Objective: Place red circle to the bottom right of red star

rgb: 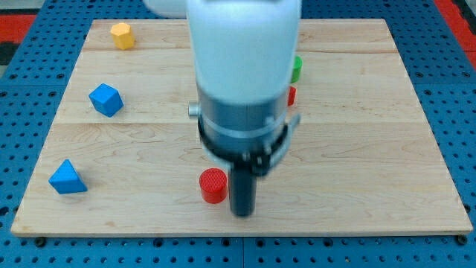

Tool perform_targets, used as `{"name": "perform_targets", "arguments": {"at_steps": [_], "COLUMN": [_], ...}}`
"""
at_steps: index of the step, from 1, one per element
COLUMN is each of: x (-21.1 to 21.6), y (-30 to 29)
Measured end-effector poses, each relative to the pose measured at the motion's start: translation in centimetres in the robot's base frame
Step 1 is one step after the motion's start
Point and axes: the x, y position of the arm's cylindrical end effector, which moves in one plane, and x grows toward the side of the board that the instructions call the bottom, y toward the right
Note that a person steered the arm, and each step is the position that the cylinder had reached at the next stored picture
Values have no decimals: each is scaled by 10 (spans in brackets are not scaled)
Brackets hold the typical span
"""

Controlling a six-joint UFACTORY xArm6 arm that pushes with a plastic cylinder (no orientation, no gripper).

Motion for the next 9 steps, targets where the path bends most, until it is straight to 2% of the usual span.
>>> {"name": "perform_targets", "arguments": {"at_steps": [1, 3, 4, 5, 7, 8, 9], "x": [1, -57, -54, -37, -41, -35, -53], "y": [-110, -39, -5, -4, 77, 94, 88]}}
